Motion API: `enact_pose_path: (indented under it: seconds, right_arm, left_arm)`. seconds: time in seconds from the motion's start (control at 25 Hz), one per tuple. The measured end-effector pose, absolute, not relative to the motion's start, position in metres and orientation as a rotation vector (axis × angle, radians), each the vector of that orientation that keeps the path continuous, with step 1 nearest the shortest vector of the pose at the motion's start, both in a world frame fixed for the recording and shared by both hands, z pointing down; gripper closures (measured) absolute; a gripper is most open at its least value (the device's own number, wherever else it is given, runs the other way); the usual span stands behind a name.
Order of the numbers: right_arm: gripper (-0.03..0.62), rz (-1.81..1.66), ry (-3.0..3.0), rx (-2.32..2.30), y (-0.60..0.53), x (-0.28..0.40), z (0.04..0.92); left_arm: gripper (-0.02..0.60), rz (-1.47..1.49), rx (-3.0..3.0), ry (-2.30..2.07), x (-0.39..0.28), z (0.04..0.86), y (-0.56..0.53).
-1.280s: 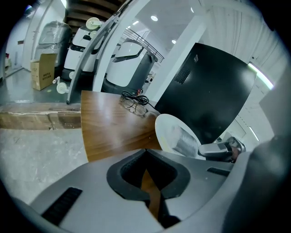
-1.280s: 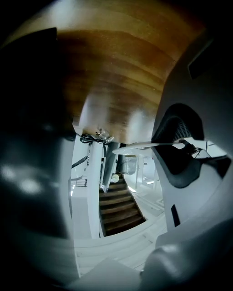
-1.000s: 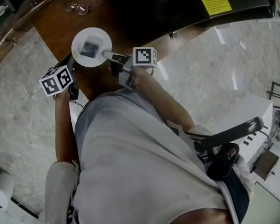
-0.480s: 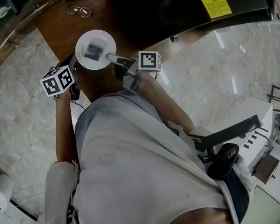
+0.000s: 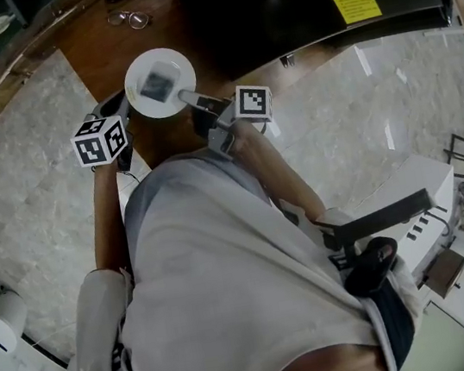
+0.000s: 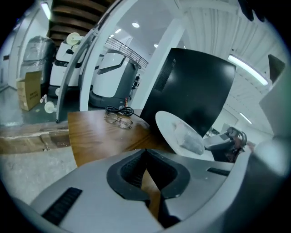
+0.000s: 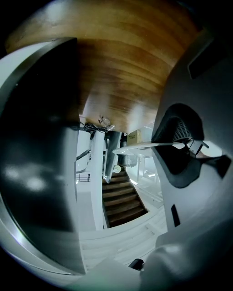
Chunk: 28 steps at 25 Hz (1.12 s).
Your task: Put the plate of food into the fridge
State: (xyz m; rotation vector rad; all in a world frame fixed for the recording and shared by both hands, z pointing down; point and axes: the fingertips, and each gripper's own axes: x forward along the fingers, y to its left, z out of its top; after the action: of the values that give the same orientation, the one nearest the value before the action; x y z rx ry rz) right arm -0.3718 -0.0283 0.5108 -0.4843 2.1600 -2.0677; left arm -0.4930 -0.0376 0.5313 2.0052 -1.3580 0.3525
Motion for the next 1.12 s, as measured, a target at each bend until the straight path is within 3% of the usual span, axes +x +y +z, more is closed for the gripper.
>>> enact_pose_path:
  seconds: [0.72, 1.12]
  right_arm:
    - [0.569, -1.980, 2.116, -0.549, 0.003, -0.303, 0.471]
    - [0.569, -1.971, 2.118, -0.544, 0.004, -0.297, 0.455]
  left_arm:
    - [0.565, 0.283, 2.149, -1.284, -0.437, 0.490, -0.010]
    - [0.565, 0.283, 2.246, -1.249, -0.423, 0.465, -0.015]
